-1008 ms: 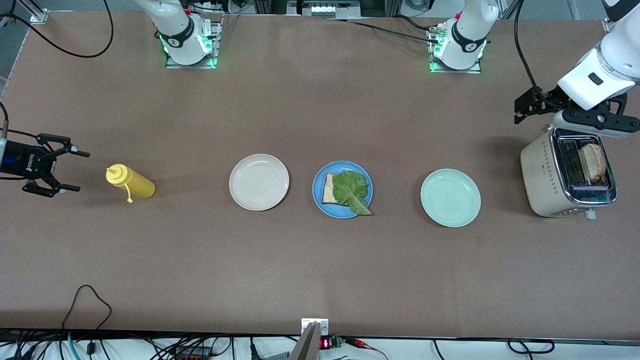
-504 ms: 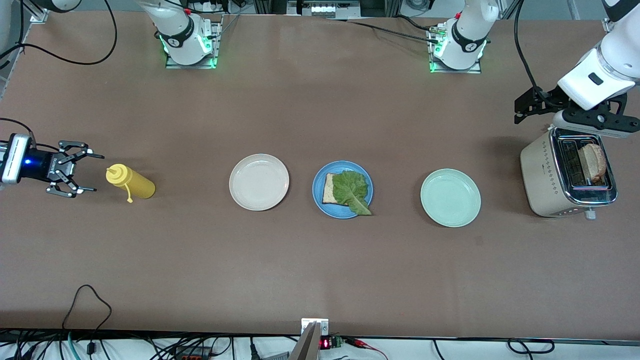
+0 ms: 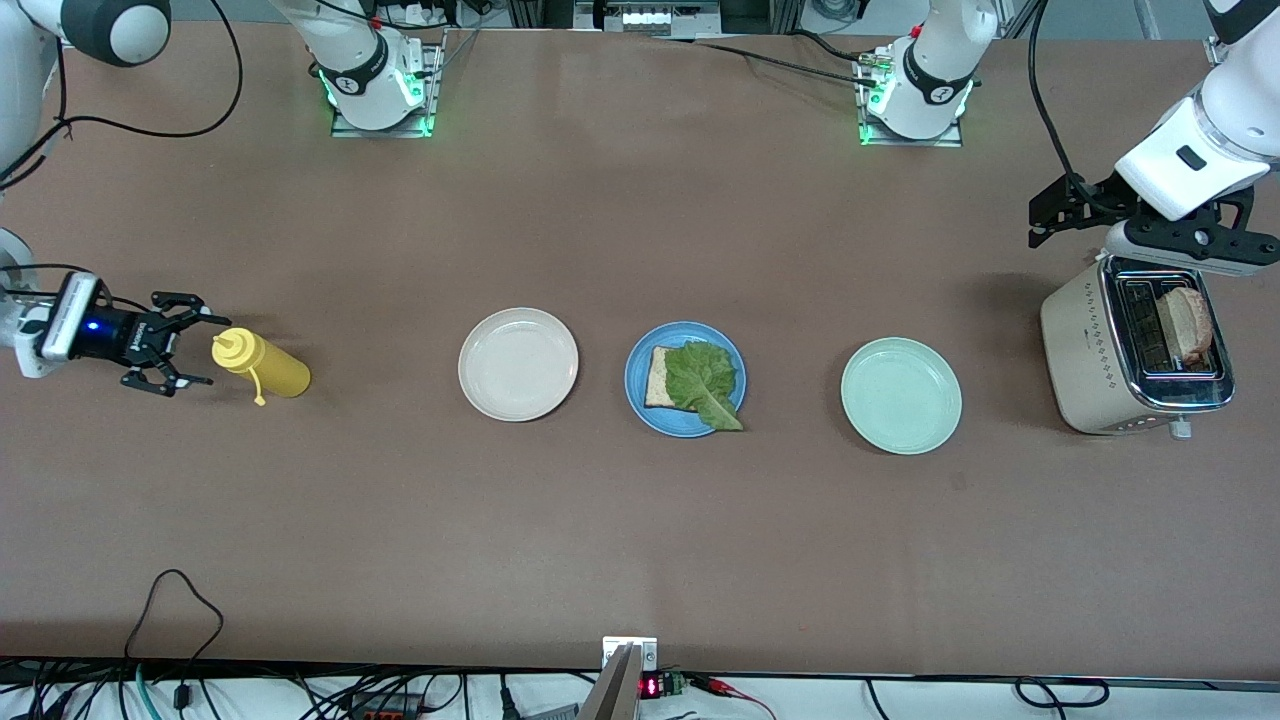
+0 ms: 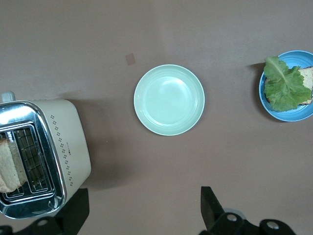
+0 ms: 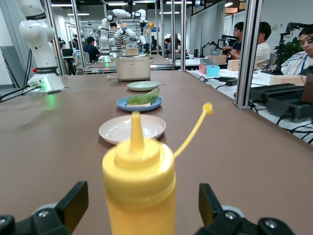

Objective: Make sandwich in blue plate with both arms
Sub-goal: 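Grasp the yellow mustard bottle with the right gripper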

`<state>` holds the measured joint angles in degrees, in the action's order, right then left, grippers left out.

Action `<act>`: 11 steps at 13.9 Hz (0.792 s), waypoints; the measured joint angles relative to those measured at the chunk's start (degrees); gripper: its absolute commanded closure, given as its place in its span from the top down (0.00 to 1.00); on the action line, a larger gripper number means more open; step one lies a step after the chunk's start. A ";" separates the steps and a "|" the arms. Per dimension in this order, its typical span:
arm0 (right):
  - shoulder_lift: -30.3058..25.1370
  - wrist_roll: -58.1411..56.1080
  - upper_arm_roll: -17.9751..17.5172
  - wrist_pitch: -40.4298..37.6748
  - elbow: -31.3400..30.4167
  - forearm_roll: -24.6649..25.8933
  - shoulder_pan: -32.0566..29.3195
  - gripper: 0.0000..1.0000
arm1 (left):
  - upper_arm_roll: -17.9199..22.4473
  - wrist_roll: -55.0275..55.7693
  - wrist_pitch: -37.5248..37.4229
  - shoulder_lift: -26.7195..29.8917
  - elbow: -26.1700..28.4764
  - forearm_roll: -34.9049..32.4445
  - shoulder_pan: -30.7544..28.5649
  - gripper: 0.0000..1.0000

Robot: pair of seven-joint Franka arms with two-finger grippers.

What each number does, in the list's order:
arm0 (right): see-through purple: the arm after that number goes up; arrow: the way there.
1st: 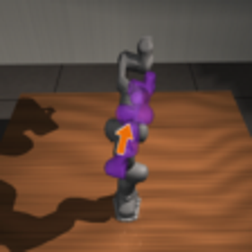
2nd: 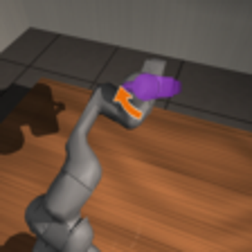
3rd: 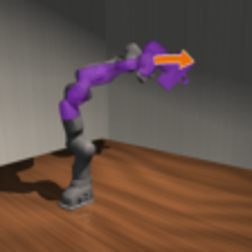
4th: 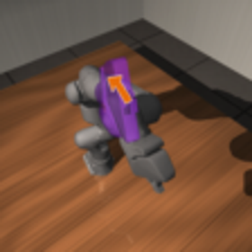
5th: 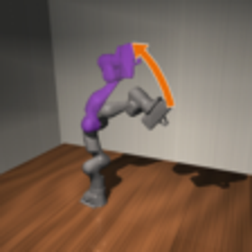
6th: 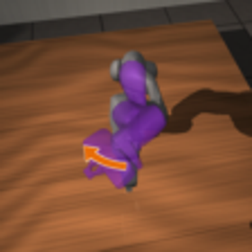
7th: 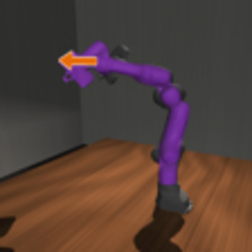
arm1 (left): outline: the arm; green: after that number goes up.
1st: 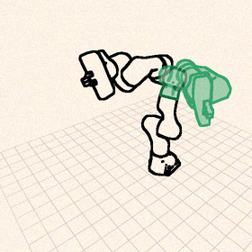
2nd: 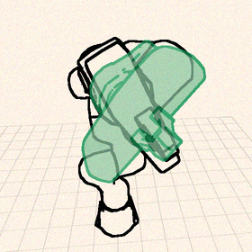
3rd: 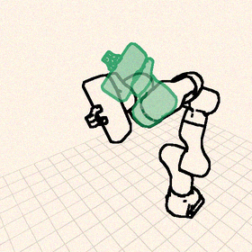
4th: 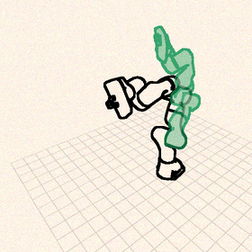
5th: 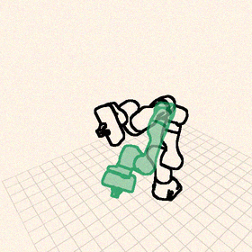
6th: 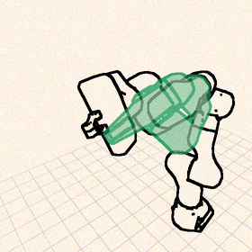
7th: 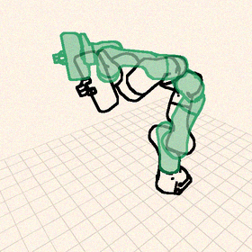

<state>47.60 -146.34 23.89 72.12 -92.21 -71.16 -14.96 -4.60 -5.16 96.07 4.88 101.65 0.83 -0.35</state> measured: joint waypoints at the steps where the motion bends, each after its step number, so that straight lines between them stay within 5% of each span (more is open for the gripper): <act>1: 1.74 -1.08 -0.03 -0.38 1.20 -0.41 -0.05 1.00 | 0.00 0.00 0.00 0.00 0.00 0.00 0.00 1.00; 9: 6.98 -4.37 -3.86 -1.62 4.83 -2.99 -0.04 0.96 | 0.00 0.00 -0.02 -0.01 -0.01 0.00 0.00 1.00; 11: 6.98 -4.38 -5.04 -1.69 4.89 -2.99 -0.02 0.49 | 0.00 0.00 -0.02 -0.01 -0.01 0.00 0.00 1.00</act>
<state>54.58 -150.72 18.85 70.43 -87.32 -74.16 -14.98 -4.60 -5.16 96.05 4.87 101.65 0.83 -0.35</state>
